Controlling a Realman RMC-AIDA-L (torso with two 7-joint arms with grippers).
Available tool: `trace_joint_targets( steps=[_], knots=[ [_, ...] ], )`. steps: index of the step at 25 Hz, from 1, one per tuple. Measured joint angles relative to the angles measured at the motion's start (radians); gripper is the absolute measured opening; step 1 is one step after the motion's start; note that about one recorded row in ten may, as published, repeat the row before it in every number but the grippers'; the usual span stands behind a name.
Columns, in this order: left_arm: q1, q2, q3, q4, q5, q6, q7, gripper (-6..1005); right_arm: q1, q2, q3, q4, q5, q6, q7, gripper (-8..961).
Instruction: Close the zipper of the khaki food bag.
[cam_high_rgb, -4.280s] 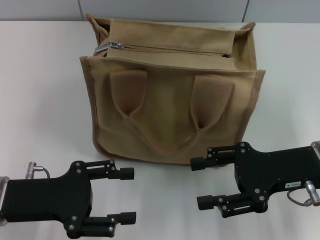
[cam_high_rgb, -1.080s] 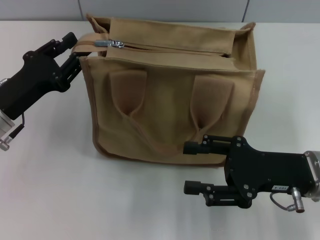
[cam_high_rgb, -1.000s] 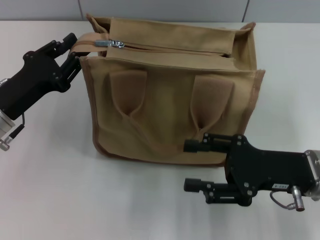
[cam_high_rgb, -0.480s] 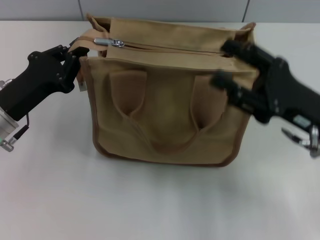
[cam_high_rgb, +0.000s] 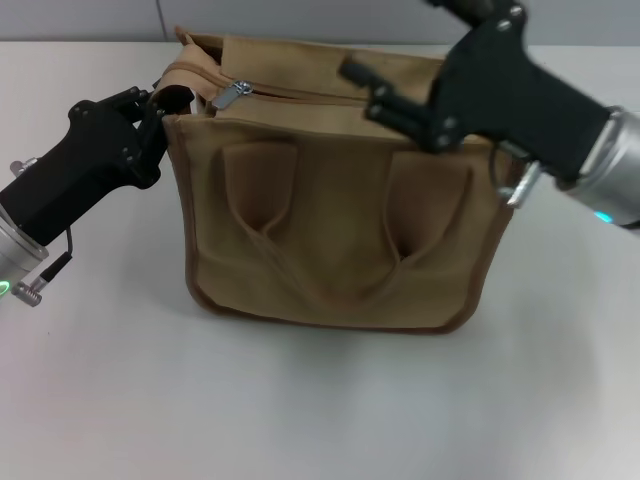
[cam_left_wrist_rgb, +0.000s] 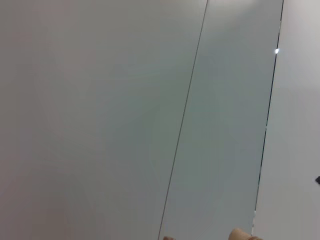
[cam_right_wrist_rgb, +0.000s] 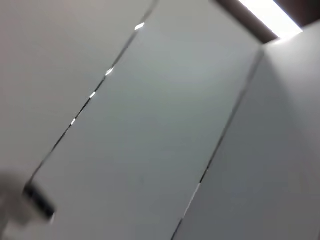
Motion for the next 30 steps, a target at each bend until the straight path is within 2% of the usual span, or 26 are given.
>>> trace_joint_targets(
  steps=[6,10,23,30],
  knots=[
    [0.000,0.000,0.001,-0.003,0.000,0.008,-0.003,32,0.037,0.000,-0.006,0.105,0.003,0.043,-0.360,711],
    [-0.007,-0.001,0.001,-0.004,-0.001,0.015,-0.008,34,0.056,0.000,0.005,0.131,0.005,0.062,-0.451,712],
    [-0.043,-0.001,0.010,-0.006,0.005,0.043,-0.043,43,0.153,0.000,-0.062,0.140,-0.018,0.224,-0.491,713],
    [-0.086,-0.001,0.028,-0.031,-0.001,0.067,-0.043,48,0.179,0.000,-0.078,0.139,-0.031,0.249,-0.491,712]
  ],
)
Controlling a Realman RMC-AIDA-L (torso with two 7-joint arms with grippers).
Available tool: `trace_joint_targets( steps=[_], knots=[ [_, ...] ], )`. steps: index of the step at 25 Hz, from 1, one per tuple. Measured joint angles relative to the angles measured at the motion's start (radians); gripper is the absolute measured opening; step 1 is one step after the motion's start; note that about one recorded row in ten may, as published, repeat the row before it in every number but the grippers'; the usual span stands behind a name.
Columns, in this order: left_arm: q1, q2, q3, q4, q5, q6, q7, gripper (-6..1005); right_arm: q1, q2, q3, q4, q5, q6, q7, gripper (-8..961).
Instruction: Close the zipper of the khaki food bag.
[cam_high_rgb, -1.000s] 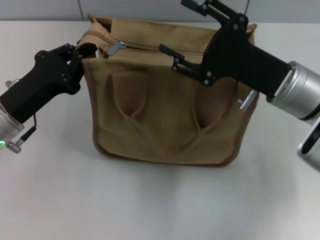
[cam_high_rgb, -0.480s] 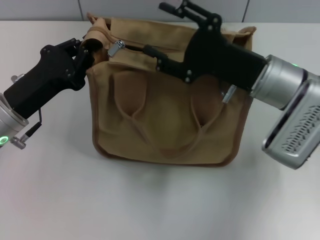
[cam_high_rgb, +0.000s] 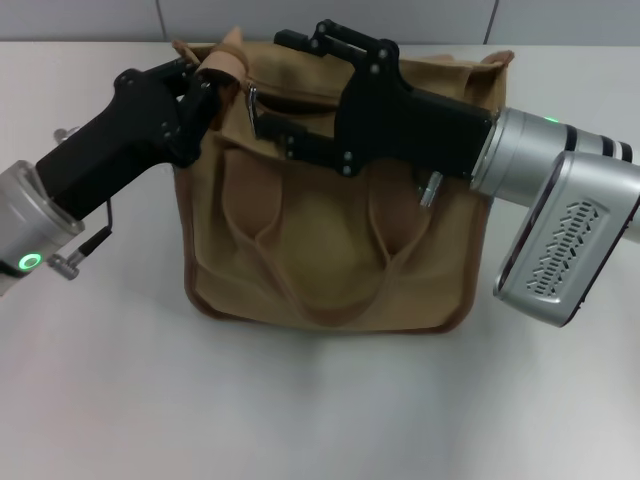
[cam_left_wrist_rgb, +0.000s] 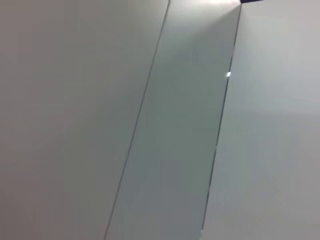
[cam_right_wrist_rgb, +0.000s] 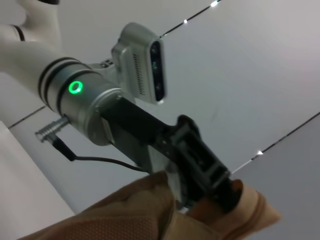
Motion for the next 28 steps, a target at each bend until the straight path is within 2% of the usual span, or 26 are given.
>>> trace_joint_targets(
  steps=[6,19,28],
  knots=[
    [-0.028,-0.001,0.000,-0.016,0.000,0.006,0.000,52,0.003,0.000,0.001,0.007,-0.009,0.003,-0.040,711],
    [-0.036,-0.001,-0.010,-0.016,-0.013,0.024,-0.050,62,-0.010,0.000,0.012,0.031,-0.003,0.013,-0.157,711],
    [-0.037,-0.001,-0.003,-0.020,-0.017,0.045,-0.054,68,-0.009,0.000,0.021,0.035,-0.002,-0.062,-0.179,709]
  ],
)
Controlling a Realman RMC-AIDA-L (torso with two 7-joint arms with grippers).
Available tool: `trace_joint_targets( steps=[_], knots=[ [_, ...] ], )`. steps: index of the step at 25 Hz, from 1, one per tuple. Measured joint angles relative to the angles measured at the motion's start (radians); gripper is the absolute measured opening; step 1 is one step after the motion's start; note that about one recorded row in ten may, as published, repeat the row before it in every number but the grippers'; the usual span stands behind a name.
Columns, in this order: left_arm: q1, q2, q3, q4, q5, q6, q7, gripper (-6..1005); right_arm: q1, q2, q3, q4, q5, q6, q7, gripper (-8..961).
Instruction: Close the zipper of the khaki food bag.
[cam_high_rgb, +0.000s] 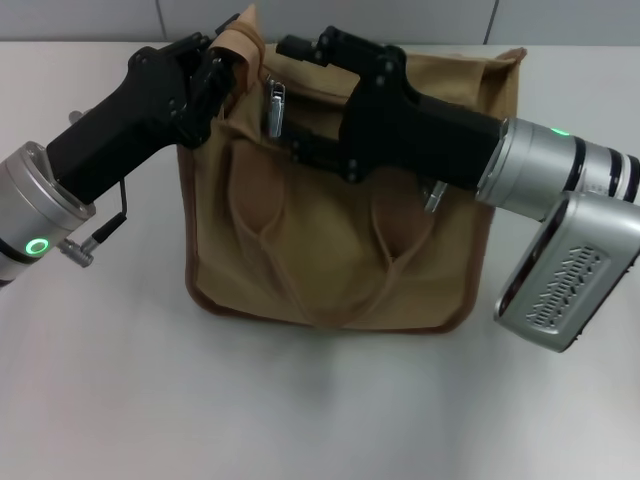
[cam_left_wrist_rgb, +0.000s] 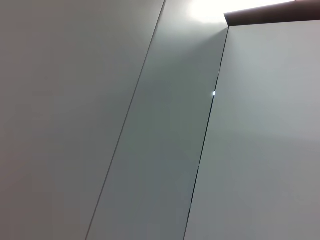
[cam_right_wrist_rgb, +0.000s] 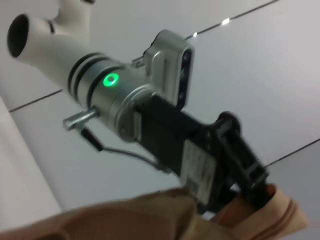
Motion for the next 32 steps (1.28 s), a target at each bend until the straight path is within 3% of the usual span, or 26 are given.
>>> trace_joint_targets(
  steps=[16,22,32],
  knots=[
    [0.010,0.000,0.001,-0.006,0.000,-0.003,0.000,79,-0.002,0.000,0.030,0.046,-0.029,-0.003,-0.064,703],
    [0.010,0.000,0.001,-0.007,0.002,-0.001,0.000,83,-0.002,0.000,0.032,0.053,-0.033,-0.001,-0.079,517],
    [0.012,0.000,0.001,-0.019,0.006,-0.001,0.000,90,-0.003,0.000,0.032,0.061,-0.034,-0.001,-0.070,97]
  ],
)
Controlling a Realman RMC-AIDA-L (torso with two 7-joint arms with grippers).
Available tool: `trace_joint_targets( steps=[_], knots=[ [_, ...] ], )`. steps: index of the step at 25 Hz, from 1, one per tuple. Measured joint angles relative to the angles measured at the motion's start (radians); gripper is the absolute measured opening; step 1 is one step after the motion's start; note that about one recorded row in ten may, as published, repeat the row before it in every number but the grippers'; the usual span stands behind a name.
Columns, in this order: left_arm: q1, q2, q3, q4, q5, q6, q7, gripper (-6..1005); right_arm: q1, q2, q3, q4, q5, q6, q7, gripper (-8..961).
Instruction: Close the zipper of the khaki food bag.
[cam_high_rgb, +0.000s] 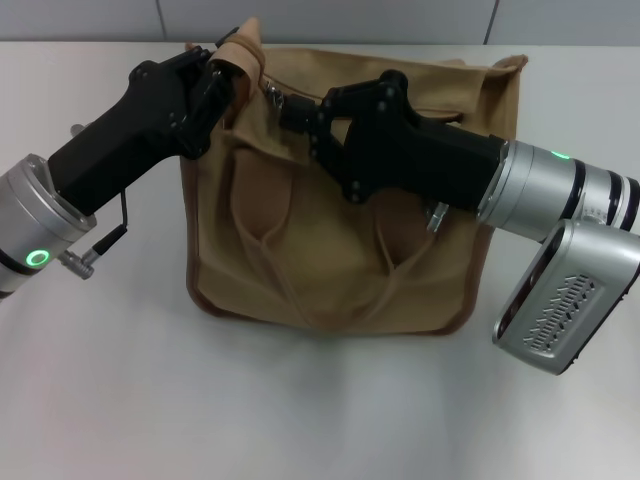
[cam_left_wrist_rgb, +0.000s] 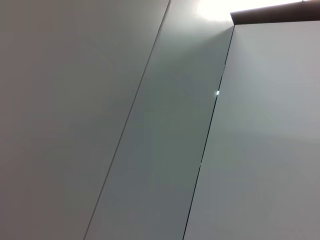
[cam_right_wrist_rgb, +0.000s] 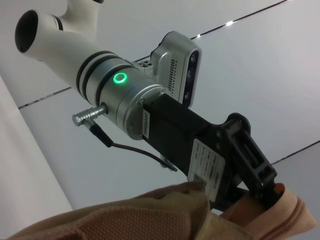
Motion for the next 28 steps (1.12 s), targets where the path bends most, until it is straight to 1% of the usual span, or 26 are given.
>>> trace_joint_targets(
  steps=[1,5,9,12,21,28],
  knots=[
    [0.002,0.000,0.000,0.000,0.000,0.000,0.000,91,0.000,0.000,0.000,0.003,0.000,-0.001,0.002,61],
    [0.012,0.002,-0.004,0.000,-0.003,-0.004,0.000,94,-0.002,0.000,0.021,0.012,0.001,-0.010,0.061,32],
    [0.026,0.004,-0.009,0.003,-0.003,-0.010,0.002,96,-0.017,0.000,0.037,0.001,-0.001,-0.019,0.193,3],
    [0.036,0.006,-0.020,0.006,-0.004,-0.020,0.002,98,-0.039,0.000,0.036,-0.017,-0.001,-0.037,0.284,3],
    [0.061,0.009,-0.056,0.022,-0.004,-0.034,0.001,105,-0.161,0.000,0.035,-0.109,-0.001,-0.076,0.379,3],
    [0.088,0.012,-0.107,0.038,-0.004,-0.073,0.001,110,-0.255,-0.001,0.035,-0.177,0.001,-0.077,0.445,2]
  ],
)
